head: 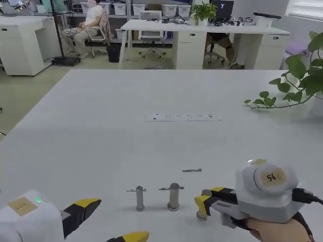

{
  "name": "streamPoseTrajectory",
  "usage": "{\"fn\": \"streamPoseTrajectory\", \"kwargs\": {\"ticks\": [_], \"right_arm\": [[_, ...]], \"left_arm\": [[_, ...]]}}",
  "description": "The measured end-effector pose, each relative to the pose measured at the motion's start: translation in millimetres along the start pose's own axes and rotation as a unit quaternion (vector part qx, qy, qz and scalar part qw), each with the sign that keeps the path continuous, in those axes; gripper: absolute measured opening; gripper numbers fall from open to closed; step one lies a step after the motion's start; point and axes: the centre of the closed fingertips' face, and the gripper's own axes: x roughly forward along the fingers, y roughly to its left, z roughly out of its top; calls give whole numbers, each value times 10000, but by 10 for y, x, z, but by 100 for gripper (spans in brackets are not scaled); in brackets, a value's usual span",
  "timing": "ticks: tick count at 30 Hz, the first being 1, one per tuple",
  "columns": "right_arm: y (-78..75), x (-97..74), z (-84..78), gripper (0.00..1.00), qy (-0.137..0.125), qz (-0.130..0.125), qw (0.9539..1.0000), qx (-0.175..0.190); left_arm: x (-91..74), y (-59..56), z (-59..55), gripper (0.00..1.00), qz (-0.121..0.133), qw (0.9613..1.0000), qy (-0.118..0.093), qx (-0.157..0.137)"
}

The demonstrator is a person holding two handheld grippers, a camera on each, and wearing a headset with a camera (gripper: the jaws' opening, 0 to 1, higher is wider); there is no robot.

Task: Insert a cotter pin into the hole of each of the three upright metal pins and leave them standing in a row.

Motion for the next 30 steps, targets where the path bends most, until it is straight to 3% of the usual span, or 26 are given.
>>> {"fn": "streamPoseTrajectory", "kwargs": {"ticks": [14, 25, 30], "right_arm": [[56, 37, -127, 14, 72, 16, 10000, -41], [79, 9, -139, 14, -7, 4, 10000, -71], [120, 15, -166, 16, 11, 73, 10000, 58]], "left_arm": [[6, -14, -8, 63, -43, 10000, 10, -2], [6, -39, -42, 62, -72, 10000, 63, -2], [9, -67, -63, 62, -104, 9999, 92, -3]]}}
